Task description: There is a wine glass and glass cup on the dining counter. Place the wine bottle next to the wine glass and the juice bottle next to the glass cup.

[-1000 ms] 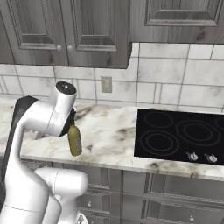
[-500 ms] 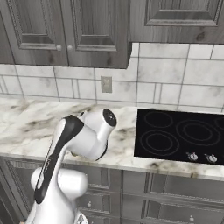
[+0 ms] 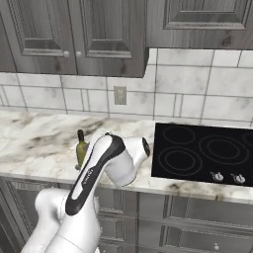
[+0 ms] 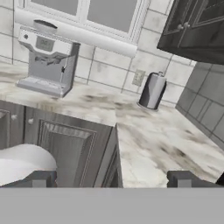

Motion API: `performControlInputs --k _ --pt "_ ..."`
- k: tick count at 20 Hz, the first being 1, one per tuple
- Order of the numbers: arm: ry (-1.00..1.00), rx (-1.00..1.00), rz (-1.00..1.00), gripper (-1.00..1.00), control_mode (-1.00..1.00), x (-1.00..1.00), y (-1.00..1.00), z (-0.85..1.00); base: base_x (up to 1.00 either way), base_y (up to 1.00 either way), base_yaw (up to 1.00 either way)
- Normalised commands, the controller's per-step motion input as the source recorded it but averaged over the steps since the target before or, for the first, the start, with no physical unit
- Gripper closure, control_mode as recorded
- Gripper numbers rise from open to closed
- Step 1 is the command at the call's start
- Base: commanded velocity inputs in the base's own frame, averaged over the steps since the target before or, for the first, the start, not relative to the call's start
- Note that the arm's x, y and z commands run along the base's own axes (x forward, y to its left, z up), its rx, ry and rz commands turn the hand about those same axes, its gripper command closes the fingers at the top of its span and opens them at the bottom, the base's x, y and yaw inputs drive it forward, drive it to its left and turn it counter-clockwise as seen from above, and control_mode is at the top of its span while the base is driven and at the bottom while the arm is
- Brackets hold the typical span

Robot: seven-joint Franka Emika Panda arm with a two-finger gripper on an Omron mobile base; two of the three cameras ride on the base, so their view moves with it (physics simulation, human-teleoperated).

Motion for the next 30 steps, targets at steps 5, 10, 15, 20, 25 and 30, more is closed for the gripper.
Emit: performControlInputs --k 5,10,15,20,25,30 --pt "0.00 0.12 0.03 -1.00 -1.00 0.55 -0.06 -0.09 0.00 0.00 0.00" --pt "0.02 0.07 0.00 -1.00 -1.00 0.52 -0.05 -0.16 0.00 0.00 0.00" --pt "0.06 0.00 0.00 -1.00 -1.00 0.48 0.00 -0.21 0.00 0.00 0.00" --pt "0.20 0.00 0.00 -1.00 -1.00 0.47 0.00 -0.21 0.00 0.00 0.00" --pt "0.20 0.09 0.00 -1.00 -1.00 0.39 0.00 -0.18 0.00 0.00 0.00" --pt "0.05 0.03 0.00 -1.00 -1.00 0.42 0.02 -0.20 0.00 0.00 0.00"
